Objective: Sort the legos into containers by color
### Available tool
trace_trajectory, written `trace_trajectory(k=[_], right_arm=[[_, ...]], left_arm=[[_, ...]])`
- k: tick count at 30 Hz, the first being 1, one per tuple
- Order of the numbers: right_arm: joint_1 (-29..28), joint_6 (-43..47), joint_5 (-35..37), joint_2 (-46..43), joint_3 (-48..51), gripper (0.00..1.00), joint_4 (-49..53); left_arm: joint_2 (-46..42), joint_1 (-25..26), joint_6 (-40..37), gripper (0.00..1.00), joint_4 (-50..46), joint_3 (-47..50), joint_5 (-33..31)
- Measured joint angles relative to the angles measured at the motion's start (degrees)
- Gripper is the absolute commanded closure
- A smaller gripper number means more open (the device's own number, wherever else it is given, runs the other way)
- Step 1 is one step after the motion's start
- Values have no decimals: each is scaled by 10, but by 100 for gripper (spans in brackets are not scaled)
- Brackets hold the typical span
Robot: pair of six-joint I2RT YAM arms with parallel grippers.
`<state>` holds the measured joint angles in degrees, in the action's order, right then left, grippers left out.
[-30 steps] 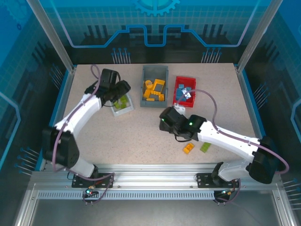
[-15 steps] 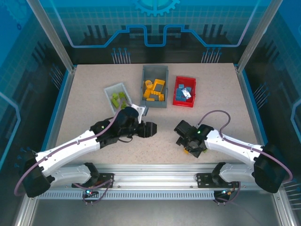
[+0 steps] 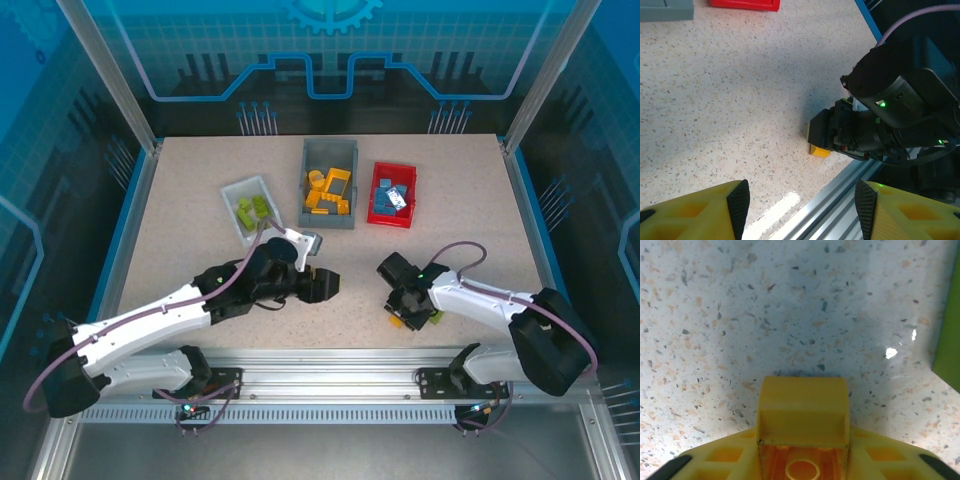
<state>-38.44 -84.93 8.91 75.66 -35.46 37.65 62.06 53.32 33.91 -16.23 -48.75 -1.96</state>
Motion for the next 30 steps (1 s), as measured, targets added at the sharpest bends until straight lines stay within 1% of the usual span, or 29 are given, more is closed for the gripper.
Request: trace_trajectory(k=[2,4,5,6,8,10,13,16,20,22,25,27,28,30], right_arm=[[-7,7,7,-1,-4,75,5],[-28,23,29,0,-24,76,14],[-44,37,45,2,-48,75,28],[-58,50,59,7,-78,76,37],[-82,90,89,32,-169,76,48],[-88,136,109,70,-266,76,45],[-79,212,130,141,-395,76,34],[-53,288,132,238,-521,78,30],[-11,367,130,385,-678,78,36],[7,395,122,444,-734,78,40],[33,428,101,532,-818,73,63],[44,442,90,578,-868,65,81],[49,448,84,599,-891,59,90],[54,458,75,618,-907,48,101]], left_arm=[[-12,1,0,38,-6,0,-23],[-32,1,0,37,-20,0,-56],[-45,1,0,36,-32,-2,-79],[-56,1,0,35,-44,-4,-99],[-76,-1,0,33,-76,-20,-150],[-81,-12,1,33,-99,-41,-183],[-77,-62,6,33,-116,-62,-199],[-65,-105,7,33,-123,-70,-199],[-38,-116,7,33,-129,-88,-195],[-30,-118,6,34,-130,-96,-189],[-27,-118,6,34,-129,-99,-178],[-26,-119,6,34,-129,-99,-172],[-25,-119,6,34,-129,-99,-168],[-23,-119,6,34,-128,-99,-160]])
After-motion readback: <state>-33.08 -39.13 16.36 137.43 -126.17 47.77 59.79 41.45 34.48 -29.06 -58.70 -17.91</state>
